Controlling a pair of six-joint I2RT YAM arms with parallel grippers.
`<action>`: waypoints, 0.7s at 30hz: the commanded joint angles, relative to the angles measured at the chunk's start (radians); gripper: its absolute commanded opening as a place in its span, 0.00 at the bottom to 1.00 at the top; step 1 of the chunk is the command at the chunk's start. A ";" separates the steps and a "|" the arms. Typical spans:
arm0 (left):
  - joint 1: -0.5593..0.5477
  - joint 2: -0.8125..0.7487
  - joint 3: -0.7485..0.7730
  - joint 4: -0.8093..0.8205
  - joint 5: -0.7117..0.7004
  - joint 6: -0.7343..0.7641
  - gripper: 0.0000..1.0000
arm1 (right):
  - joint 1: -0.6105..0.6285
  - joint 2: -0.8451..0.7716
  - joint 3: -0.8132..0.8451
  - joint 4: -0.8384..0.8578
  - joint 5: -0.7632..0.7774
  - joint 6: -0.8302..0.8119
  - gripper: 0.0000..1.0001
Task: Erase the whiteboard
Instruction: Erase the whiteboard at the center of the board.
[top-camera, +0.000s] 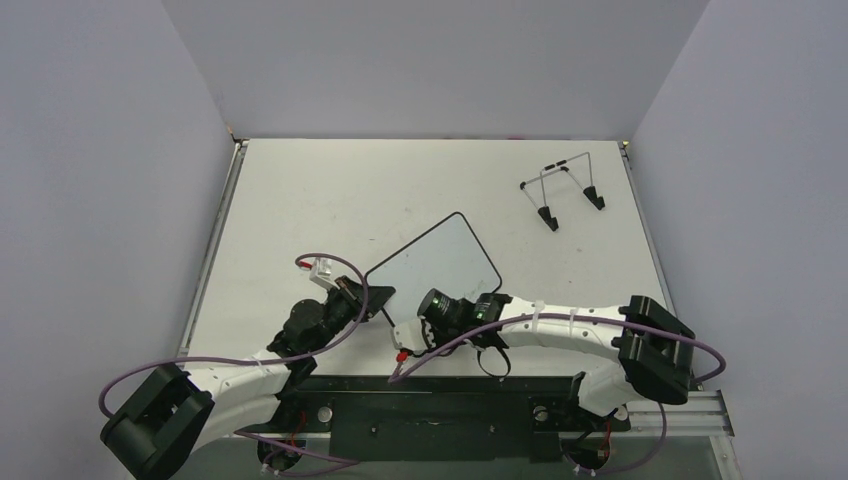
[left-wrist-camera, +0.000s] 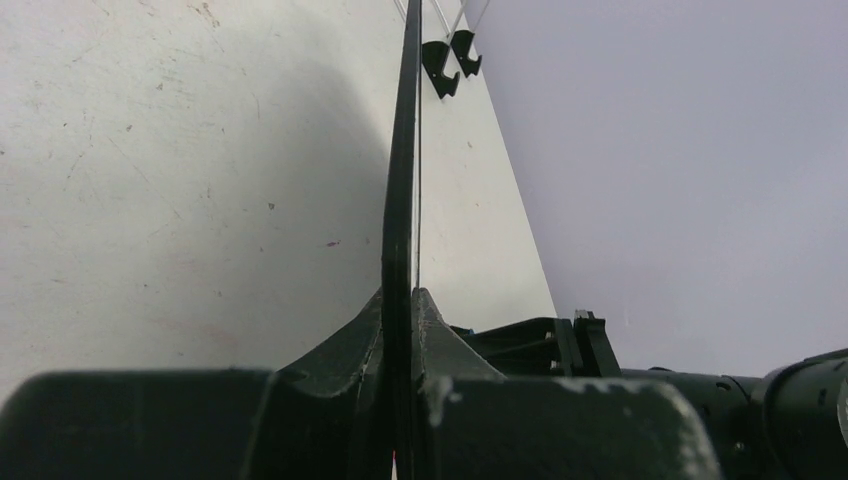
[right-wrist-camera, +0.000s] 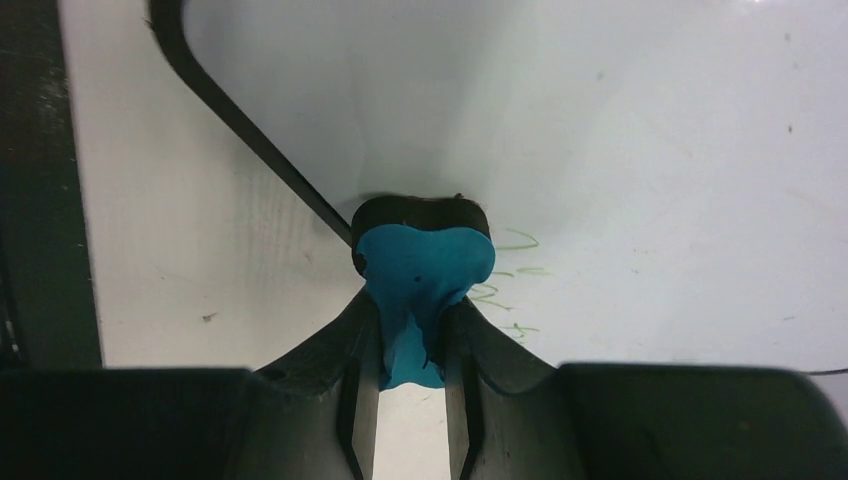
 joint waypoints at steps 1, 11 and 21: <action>-0.010 -0.015 0.040 0.126 0.059 -0.044 0.00 | 0.002 -0.038 -0.008 -0.001 -0.084 -0.008 0.00; -0.010 -0.048 0.024 0.103 0.039 -0.044 0.00 | -0.058 -0.044 -0.011 0.043 0.038 -0.001 0.00; -0.009 -0.040 0.043 0.091 0.058 -0.036 0.00 | 0.023 -0.064 -0.005 -0.062 -0.137 -0.054 0.00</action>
